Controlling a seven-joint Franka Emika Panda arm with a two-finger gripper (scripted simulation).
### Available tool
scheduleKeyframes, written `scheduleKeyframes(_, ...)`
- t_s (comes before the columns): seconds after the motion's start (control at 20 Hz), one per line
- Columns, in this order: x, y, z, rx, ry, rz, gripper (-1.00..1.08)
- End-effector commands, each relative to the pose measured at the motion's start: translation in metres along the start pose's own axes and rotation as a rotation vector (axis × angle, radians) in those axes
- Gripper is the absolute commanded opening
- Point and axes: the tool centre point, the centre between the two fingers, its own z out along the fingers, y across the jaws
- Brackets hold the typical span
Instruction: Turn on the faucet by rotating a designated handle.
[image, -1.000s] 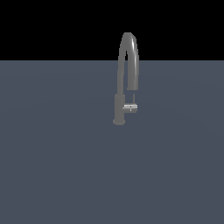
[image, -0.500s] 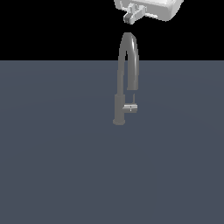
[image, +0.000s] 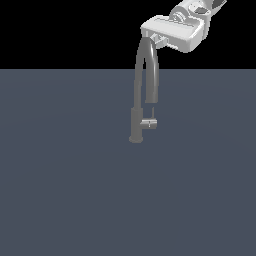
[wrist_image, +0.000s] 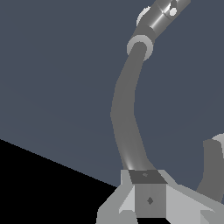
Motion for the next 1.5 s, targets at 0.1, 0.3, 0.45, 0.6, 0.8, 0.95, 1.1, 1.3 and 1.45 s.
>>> scheduleKeyframes(0.1, 0.031, 0.000, 0.003, 0.062, -0.072, 0.064, -1.00)
scheduleKeyframes(0.3, 0.060, 0.002, 0.007, 0.119, -0.138, 0.123, -1.00)
scheduleKeyframes(0.45, 0.082, 0.004, 0.012, 0.164, -0.190, 0.169, -1.00)
scheduleKeyframes(0.6, 0.104, 0.008, 0.018, 0.211, -0.244, 0.219, -1.00)
scheduleKeyframes(0.8, 0.133, 0.013, 0.029, 0.273, -0.314, 0.284, -1.00)
scheduleKeyframes(0.95, 0.153, 0.017, 0.038, 0.316, -0.363, 0.330, -1.00)
scheduleKeyframes(1.1, 0.170, 0.021, 0.047, 0.356, -0.408, 0.372, -1.00)
scheduleKeyframes(1.3, 0.189, 0.026, 0.059, 0.400, -0.457, 0.420, -1.00)
scheduleKeyframes(1.45, 0.199, 0.029, 0.067, 0.424, -0.484, 0.446, -1.00)
